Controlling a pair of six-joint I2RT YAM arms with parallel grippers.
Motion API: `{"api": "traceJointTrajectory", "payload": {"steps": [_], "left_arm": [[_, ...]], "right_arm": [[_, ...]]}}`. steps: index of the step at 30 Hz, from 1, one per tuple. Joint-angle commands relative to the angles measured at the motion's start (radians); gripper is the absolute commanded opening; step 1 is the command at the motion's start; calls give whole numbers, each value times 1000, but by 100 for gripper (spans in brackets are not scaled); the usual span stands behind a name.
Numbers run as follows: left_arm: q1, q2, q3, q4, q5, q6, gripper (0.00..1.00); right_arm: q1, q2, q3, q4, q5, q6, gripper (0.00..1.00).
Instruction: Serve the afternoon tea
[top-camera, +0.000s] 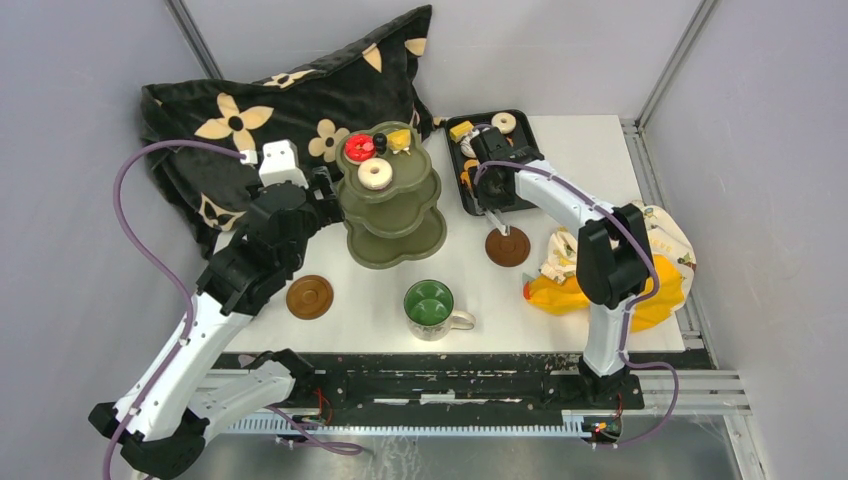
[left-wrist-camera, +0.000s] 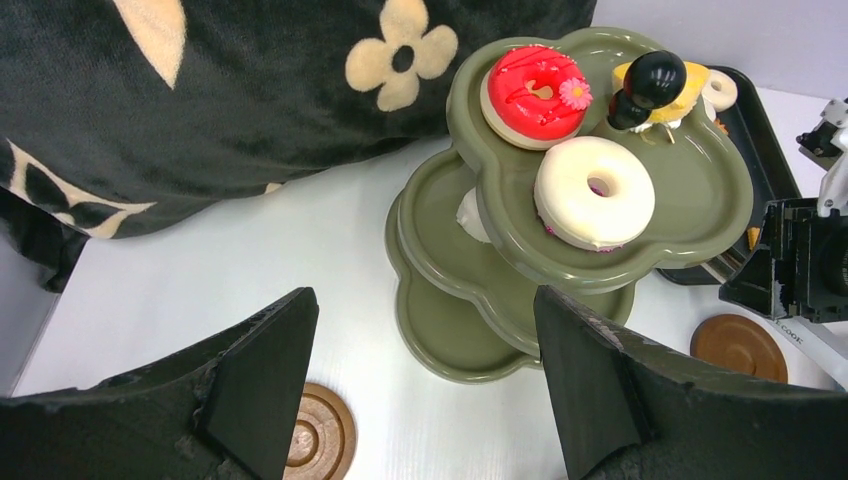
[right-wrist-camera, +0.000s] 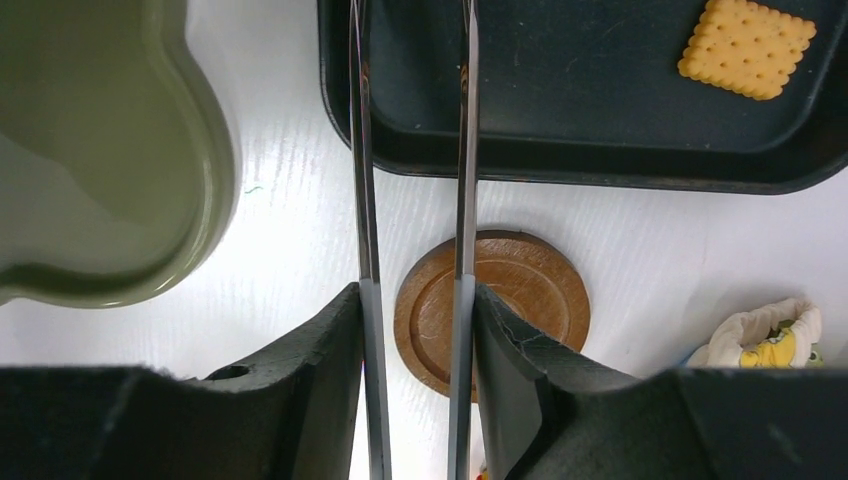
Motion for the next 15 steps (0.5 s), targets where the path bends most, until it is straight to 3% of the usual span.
{"api": "traceJointTrajectory", "payload": {"steps": [1, 7, 15], "left_arm": [[6, -15, -5, 44, -28, 38, 86], [7, -12, -16, 53, -25, 37, 86], [8, -6, -19, 62, -20, 37, 87]], "right_arm": [[0, 14, 51, 10, 90, -22, 45], [1, 28, 55, 21, 80, -25, 44], [0, -9, 41, 27, 97, -40, 20]]}}
